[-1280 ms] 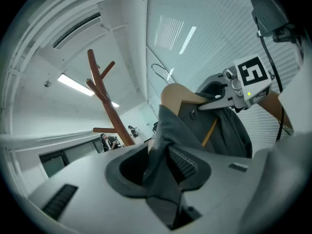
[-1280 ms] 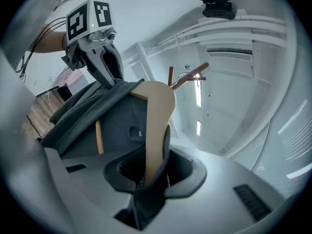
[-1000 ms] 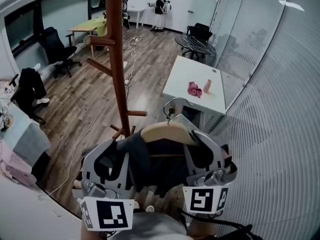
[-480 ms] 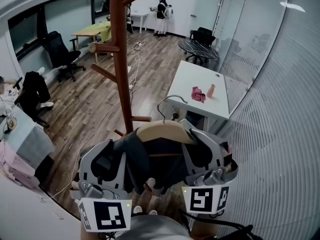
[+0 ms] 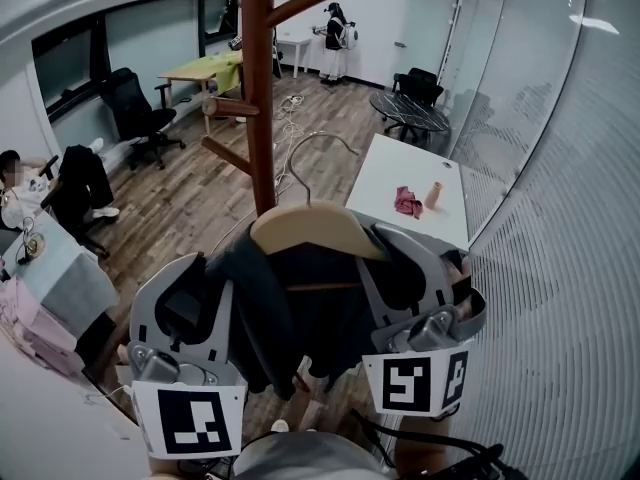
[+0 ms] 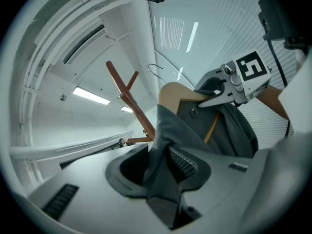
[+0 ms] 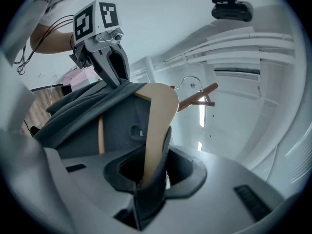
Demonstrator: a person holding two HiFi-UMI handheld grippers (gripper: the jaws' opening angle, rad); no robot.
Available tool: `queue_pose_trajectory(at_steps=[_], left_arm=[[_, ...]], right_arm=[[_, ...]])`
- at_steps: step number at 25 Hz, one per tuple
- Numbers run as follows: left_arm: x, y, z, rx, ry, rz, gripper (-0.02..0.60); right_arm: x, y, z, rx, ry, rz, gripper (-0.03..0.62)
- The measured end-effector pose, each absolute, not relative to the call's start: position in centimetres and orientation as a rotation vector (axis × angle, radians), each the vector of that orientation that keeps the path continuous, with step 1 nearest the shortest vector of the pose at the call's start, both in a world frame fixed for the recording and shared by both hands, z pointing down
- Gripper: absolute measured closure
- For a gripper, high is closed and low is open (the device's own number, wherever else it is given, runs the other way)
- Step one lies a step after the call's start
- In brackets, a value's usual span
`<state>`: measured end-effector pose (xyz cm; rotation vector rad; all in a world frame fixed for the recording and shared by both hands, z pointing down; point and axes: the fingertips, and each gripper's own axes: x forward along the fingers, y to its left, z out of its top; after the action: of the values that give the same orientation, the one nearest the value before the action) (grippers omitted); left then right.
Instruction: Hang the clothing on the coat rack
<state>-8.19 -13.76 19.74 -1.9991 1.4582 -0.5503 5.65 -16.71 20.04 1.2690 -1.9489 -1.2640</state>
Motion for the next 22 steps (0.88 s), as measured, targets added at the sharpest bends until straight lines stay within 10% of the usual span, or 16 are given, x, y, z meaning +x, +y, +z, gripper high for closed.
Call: queue_pose_trajectory(at_steps=[22], left_arm=[[-13.7, -14.7, 17.7, -1.961, 1.581, -0.565, 0.459]], right_arm=[[-0.3, -18.4, 16.8, 1.142, -1.969, -1.368, 0.485]])
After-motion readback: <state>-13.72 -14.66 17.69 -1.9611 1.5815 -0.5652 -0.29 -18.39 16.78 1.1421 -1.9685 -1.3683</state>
